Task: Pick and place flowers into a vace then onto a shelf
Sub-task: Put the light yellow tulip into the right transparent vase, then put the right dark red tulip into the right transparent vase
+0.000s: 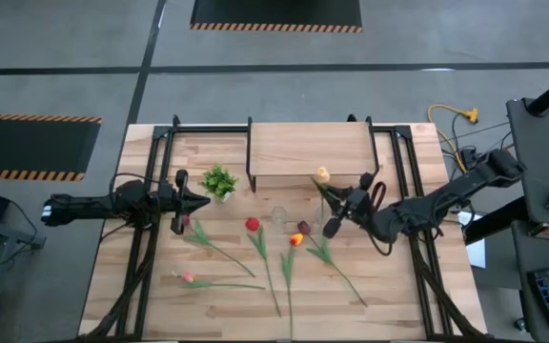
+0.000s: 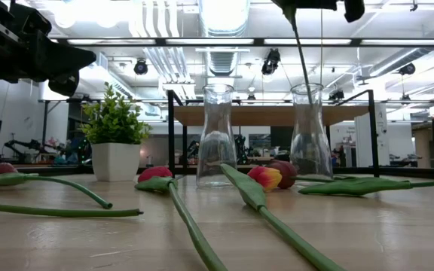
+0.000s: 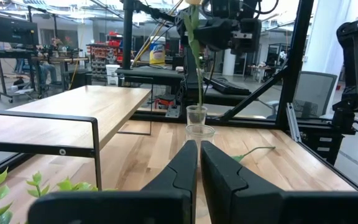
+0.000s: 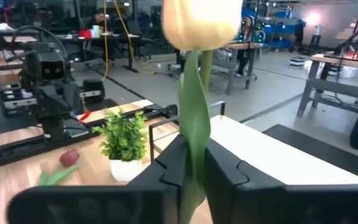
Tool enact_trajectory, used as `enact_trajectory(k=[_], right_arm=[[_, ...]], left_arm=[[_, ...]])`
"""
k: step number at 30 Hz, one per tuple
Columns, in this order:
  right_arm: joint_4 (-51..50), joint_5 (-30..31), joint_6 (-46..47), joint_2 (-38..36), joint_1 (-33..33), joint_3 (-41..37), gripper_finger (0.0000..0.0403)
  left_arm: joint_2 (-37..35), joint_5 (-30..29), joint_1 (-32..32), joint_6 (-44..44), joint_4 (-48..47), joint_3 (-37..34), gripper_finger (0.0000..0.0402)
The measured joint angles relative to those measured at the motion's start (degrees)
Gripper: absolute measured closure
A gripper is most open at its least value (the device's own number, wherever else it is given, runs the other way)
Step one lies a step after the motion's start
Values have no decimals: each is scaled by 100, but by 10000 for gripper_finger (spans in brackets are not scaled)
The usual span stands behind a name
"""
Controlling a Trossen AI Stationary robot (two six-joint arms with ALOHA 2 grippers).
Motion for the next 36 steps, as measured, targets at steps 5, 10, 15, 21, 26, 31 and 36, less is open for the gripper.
enact_trajectory(k=[5,10,15,21,26,31,36], right_arm=[[-517,-152,128,-258,23,0,299],[-1147,-385,573,-531,94,0,224],[-1705,-392,793,-959,337,0,169],[-2198,-905,998,-1395,794,0,145],[-2630,-1381,1636,-1304,1091,0,154],[-3322,-1460,2616,-1034,1302,0,170],[-3427,-1927,3311,-522,1381,1,180]], left_arm=[[1,1,1,0,-1,-1,398],[1,1,1,0,-2,-1,398],[1,2,1,0,0,-1,398],[2,0,0,0,-2,0,398],[0,0,0,0,-2,-2,398],[2,1,1,0,-1,-2,398],[1,1,1,0,-2,-2,398]])
